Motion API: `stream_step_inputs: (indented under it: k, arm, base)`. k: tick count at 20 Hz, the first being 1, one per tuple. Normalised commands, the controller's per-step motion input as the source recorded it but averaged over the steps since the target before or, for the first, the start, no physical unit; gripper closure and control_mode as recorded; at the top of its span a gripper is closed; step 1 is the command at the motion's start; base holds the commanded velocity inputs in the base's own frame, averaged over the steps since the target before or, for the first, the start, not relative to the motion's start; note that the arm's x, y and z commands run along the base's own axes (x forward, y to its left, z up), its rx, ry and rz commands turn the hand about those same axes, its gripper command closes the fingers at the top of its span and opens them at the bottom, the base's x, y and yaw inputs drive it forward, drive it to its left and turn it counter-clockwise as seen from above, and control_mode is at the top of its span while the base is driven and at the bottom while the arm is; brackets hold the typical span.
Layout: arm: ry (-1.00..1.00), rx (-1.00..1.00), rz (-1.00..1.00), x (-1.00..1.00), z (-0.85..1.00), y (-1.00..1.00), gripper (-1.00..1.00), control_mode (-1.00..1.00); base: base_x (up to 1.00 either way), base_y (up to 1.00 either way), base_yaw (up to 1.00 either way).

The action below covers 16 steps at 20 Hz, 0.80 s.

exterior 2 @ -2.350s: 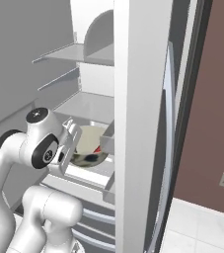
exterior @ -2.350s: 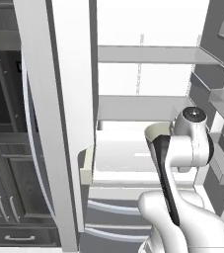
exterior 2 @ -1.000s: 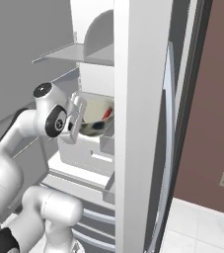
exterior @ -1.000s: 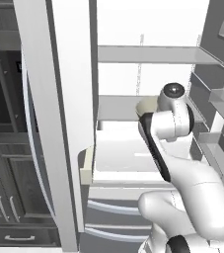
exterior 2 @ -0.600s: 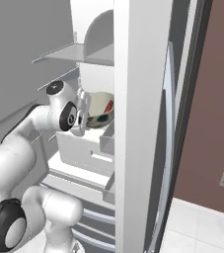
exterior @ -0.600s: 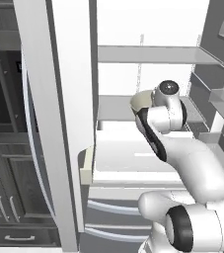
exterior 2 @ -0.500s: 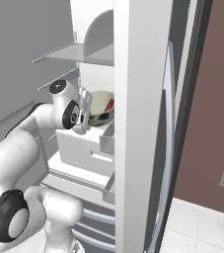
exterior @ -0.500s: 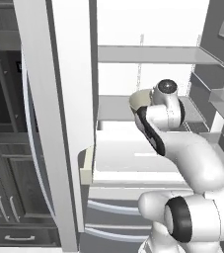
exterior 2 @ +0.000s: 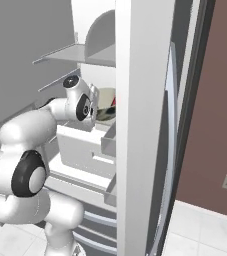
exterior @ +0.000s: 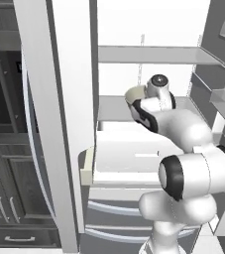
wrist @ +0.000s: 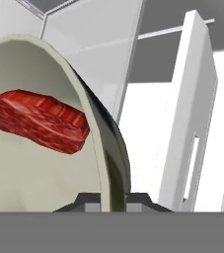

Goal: Place one of the steaks on the plate and the other in the bowl. Then place the bowl in the fridge.

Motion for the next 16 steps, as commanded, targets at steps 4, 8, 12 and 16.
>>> stream_step_inputs:
  k: [4, 8, 12, 16]
  arm:
    - [0.0, 0.0, 0.0, 0.62, -0.04, -0.07, 1.0, -1.0]
    - [0.0, 0.02, 0.0, 0.52, -0.21, -0.1, 1.0, -1.0]
    - [0.0, 0.02, 0.0, 0.34, -0.28, -0.16, 1.0, -1.0]
    - [0.0, 0.03, 0.0, 0.29, -0.24, -0.19, 1.0, -1.0]
  base:
    - [0.0, 0.0, 0.0]
    - [0.0, 0.0, 0.0]
    - [0.0, 0.0, 0.0]
    - [0.0, 0.0, 0.0]
